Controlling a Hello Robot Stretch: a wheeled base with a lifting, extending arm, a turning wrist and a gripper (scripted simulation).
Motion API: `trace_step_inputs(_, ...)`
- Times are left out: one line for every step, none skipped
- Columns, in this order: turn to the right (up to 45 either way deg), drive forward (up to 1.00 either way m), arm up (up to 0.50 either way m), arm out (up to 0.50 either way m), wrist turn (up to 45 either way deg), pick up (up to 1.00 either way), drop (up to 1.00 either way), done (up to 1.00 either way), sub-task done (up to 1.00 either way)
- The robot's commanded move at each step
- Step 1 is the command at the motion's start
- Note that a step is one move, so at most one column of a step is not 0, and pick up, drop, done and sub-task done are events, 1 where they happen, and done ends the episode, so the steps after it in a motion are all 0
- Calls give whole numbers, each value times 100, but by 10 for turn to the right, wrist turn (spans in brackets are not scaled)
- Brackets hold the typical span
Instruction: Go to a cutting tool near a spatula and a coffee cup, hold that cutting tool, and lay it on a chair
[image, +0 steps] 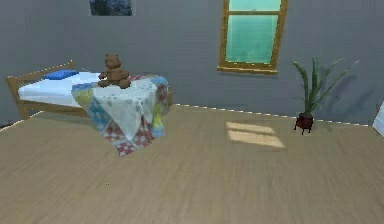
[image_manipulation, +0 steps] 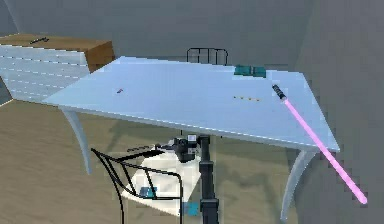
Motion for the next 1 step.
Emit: trace_step_inputs(0, 0, -32, 0, 0, 0, 0, 0, 0)
